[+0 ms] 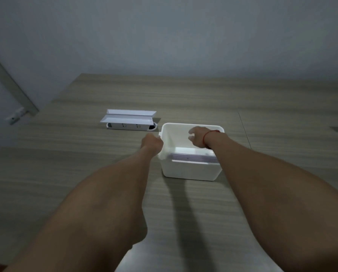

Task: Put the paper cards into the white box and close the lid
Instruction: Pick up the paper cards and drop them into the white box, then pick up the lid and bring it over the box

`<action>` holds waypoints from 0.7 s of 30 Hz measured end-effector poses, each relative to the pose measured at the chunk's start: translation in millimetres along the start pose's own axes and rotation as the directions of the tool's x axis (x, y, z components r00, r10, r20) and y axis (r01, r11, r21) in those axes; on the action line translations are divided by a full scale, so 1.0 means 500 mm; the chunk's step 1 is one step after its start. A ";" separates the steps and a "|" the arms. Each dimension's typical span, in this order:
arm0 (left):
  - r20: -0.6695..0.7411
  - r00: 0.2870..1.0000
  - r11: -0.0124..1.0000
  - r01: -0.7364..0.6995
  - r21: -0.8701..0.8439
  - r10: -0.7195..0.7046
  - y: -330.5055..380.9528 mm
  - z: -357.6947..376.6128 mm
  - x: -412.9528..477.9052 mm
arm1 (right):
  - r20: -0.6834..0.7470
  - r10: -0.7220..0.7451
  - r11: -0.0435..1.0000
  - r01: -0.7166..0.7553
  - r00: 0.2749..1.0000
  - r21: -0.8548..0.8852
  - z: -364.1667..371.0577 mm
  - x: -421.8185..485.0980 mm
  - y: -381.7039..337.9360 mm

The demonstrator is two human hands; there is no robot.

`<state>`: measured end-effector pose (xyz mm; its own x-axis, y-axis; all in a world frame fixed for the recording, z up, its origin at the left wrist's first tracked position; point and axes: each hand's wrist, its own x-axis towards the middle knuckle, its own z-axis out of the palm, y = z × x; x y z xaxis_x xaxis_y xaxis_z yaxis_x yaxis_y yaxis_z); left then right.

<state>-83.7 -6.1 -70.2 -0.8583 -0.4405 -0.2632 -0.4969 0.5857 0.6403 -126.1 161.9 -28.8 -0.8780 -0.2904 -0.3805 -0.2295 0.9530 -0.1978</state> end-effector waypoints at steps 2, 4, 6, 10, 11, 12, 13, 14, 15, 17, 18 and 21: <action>-0.013 0.999 0.998 -0.044 0.041 0.044 0.003 -0.028 -0.005 | -0.054 -0.015 0.999 0.016 0.998 0.033 -0.020 -0.003 -0.022; -0.058 0.996 0.995 -0.064 0.078 0.068 -0.002 -0.062 -0.011 | -0.084 -0.038 0.998 0.042 0.996 0.042 -0.032 -0.004 -0.050; -0.102 0.992 0.993 -0.064 0.096 0.073 -0.015 -0.101 -0.017 | -0.103 -0.068 0.997 0.072 0.992 0.034 -0.038 -0.009 -0.084; -0.181 0.983 0.991 0.023 0.129 0.001 -0.072 -0.187 -0.033 | -0.106 -0.160 0.987 0.163 0.981 0.019 -0.029 -0.019 -0.174; -0.198 0.980 0.989 0.060 0.135 -0.033 -0.096 -0.207 -0.039 | -0.097 -0.188 0.982 0.190 0.977 0.015 -0.020 -0.022 -0.202; -0.211 0.975 0.987 0.094 0.133 -0.064 -0.121 -0.225 -0.043 | -0.086 -0.209 0.977 0.211 0.974 0.009 -0.011 -0.023 -0.229; -0.222 0.970 0.984 0.126 0.125 -0.096 -0.146 -0.238 -0.047 | -0.070 -0.221 0.975 0.221 0.973 0.004 0.000 -0.027 -0.254; -0.234 0.964 0.981 0.158 0.114 -0.128 -0.172 -0.249 -0.053 | -0.053 -0.230 0.973 0.231 0.972 -0.001 0.012 -0.030 -0.279; -0.239 0.958 0.976 0.187 0.109 -0.157 -0.199 -0.260 -0.059 | -0.033 -0.235 0.972 0.235 0.971 -0.007 0.026 -0.033 -0.304; -0.234 0.949 0.965 0.241 0.101 -0.212 -0.250 -0.274 -0.073 | 0.007 -0.251 0.968 0.252 0.968 -0.019 0.056 -0.036 -0.347; -0.230 0.944 0.960 0.262 0.097 -0.235 -0.275 -0.279 -0.079 | 0.022 -0.262 0.965 0.262 0.965 -0.022 0.073 -0.036 -0.365; -0.232 0.921 0.939 0.338 0.070 -0.314 -0.346 -0.280 -0.099 | 0.055 -0.282 0.959 0.284 0.958 -0.013 0.123 -0.039 -0.407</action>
<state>62.8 -180.8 -67.0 -0.6047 -0.7470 -0.2763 -0.7651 0.4485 0.4620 -36.2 -31.5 -36.8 -0.7532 -0.5520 -0.3578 -0.4744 0.8326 -0.2858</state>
